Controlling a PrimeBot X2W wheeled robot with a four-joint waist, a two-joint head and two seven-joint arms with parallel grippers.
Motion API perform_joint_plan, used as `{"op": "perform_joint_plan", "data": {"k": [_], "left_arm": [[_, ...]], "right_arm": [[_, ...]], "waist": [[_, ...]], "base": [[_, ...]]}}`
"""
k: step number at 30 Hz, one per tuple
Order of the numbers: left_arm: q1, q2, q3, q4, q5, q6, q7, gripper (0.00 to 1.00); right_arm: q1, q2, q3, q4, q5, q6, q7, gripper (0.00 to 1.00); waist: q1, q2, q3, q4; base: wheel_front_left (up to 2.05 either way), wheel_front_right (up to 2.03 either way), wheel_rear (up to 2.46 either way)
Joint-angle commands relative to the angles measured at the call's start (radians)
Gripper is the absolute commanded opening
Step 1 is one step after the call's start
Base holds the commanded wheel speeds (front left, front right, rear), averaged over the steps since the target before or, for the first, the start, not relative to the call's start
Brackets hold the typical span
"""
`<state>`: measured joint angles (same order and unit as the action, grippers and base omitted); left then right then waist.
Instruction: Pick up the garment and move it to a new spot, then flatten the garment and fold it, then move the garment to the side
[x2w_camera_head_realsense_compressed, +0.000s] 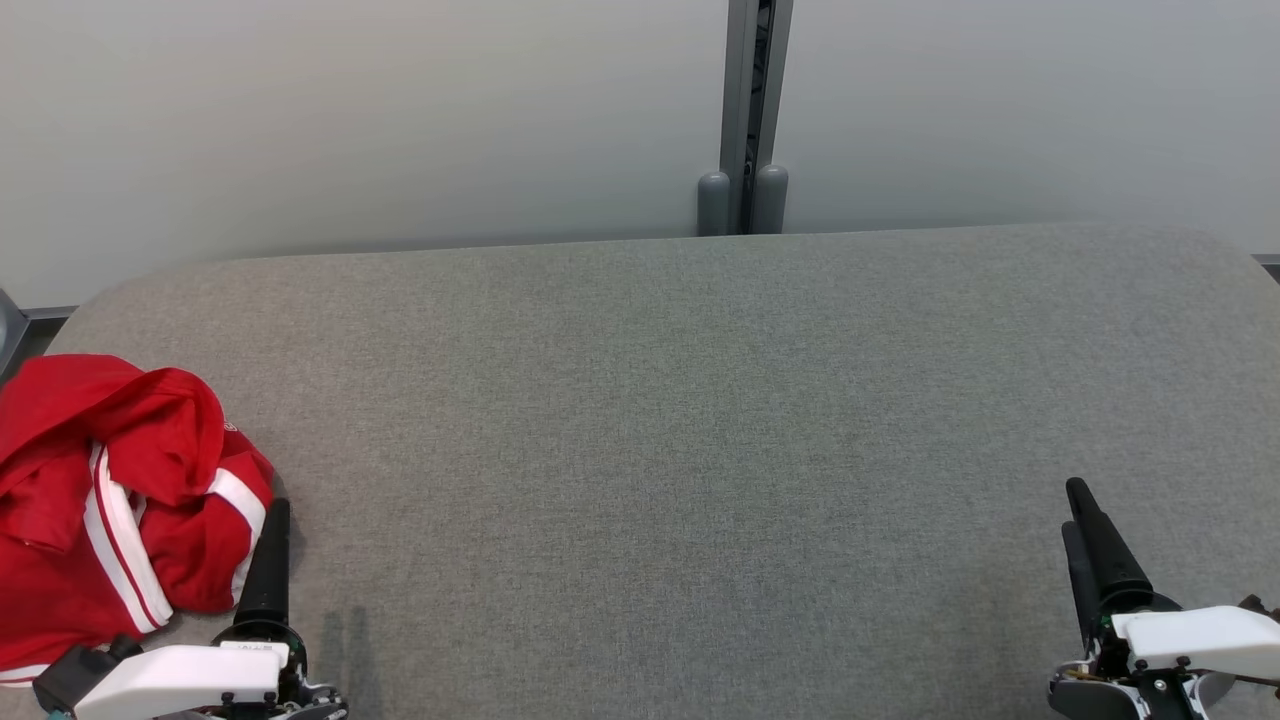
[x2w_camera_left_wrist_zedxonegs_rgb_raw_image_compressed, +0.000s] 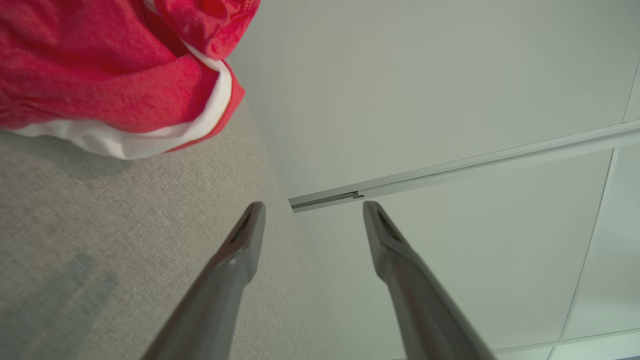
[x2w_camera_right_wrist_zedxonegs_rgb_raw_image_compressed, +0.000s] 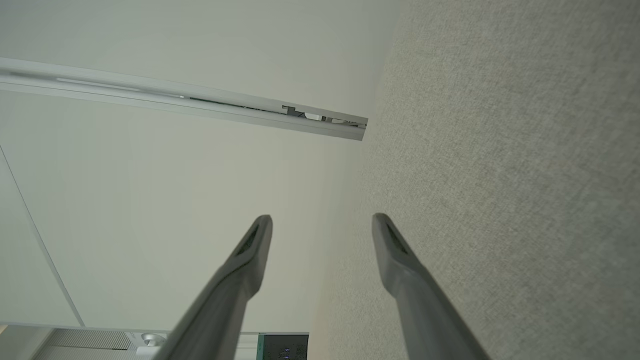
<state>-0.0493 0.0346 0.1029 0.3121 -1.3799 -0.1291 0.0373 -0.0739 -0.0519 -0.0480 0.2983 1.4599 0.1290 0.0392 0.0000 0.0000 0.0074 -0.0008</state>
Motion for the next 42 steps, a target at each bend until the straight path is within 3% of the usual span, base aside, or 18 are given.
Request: {"op": "perform_joint_plan", "data": {"k": [1,18,42], "left_arm": [[-0.031,0.008,0.004,-0.01,0.057,0.003,-0.011,1.0],[-0.028,0.01,-0.02,0.007,0.376,0.033,-0.08,1.0],[-0.016,0.014,-0.041,0.042,0.757,0.086,-0.157,1.0]], "right_arm": [[-0.031,-0.011,0.007,-0.011,-0.041,0.001,-0.013,1.0],[-0.027,-0.01,0.015,-0.005,-0.398,0.001,-0.082,1.0],[-0.028,-0.01,0.04,0.046,-0.75,0.002,-0.16,1.0]], "waist": [[0.0,0.0,0.0,0.0],[0.0,0.0,0.003,0.0],[0.0,0.0,0.009,-0.001]], "base": [[0.0,0.0,0.0],[0.0,0.0,0.0],[0.0,0.0,0.0]]}}
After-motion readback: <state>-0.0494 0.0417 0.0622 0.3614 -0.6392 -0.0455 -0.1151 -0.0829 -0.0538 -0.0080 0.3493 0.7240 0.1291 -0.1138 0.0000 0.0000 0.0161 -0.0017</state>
